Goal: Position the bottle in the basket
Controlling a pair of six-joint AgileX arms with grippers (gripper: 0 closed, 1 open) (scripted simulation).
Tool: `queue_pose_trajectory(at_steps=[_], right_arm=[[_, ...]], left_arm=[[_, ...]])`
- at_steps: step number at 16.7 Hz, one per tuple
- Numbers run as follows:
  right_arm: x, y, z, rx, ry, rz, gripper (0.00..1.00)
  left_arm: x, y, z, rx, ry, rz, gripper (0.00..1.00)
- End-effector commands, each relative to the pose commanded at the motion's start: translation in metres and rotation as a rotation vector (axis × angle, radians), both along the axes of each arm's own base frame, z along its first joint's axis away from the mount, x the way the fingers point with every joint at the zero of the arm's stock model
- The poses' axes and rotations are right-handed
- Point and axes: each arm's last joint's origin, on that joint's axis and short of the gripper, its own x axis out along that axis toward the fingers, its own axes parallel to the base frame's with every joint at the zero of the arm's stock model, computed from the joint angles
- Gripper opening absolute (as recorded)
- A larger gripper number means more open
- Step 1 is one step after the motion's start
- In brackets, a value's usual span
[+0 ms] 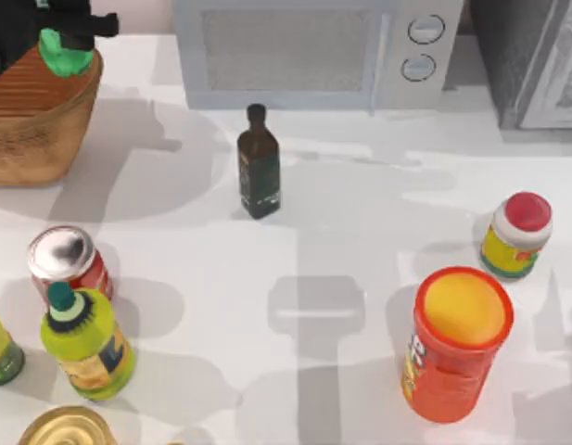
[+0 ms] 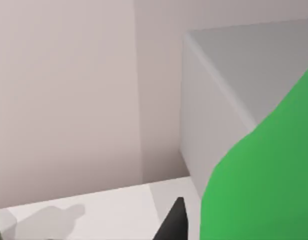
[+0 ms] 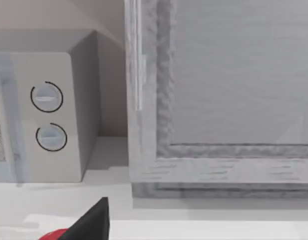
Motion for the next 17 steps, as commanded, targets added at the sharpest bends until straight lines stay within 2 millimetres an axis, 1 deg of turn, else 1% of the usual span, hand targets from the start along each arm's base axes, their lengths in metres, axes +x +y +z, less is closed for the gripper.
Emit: queue_pose_trajectory(at_steps=[2, 4, 6, 7, 9, 13, 15, 17], right_arm=[[0.000, 0.000, 0.000, 0.000, 0.000, 0.000, 1.00], [0.000, 0.000, 0.000, 0.000, 0.000, 0.000, 1.00], [0.000, 0.000, 0.000, 0.000, 0.000, 0.000, 1.00], [0.000, 0.000, 0.000, 0.000, 0.000, 0.000, 1.00], [0.000, 0.000, 0.000, 0.000, 0.000, 0.000, 1.00], [0.000, 0.000, 0.000, 0.000, 0.000, 0.000, 1.00], [0.000, 0.000, 0.000, 0.000, 0.000, 0.000, 1.00], [0.000, 0.000, 0.000, 0.000, 0.000, 0.000, 1.00]], left_arm=[[0.004, 0.030, 0.025, 0.002, 0.011, 0.071, 0.00], [0.004, 0.056, 0.045, 0.003, 0.028, 0.134, 0.00], [0.001, 0.076, 0.060, 0.003, 0.045, 0.183, 0.00], [0.000, 0.083, 0.065, 0.003, 0.052, 0.200, 0.00], [-0.002, 0.091, 0.069, 0.002, 0.061, 0.218, 0.00], [-0.002, 0.091, 0.070, 0.002, 0.061, 0.218, 0.00], [0.000, 0.090, 0.067, 0.004, 0.066, 0.216, 0.00], [0.010, 0.090, 0.058, 0.004, 0.065, 0.216, 0.00]])
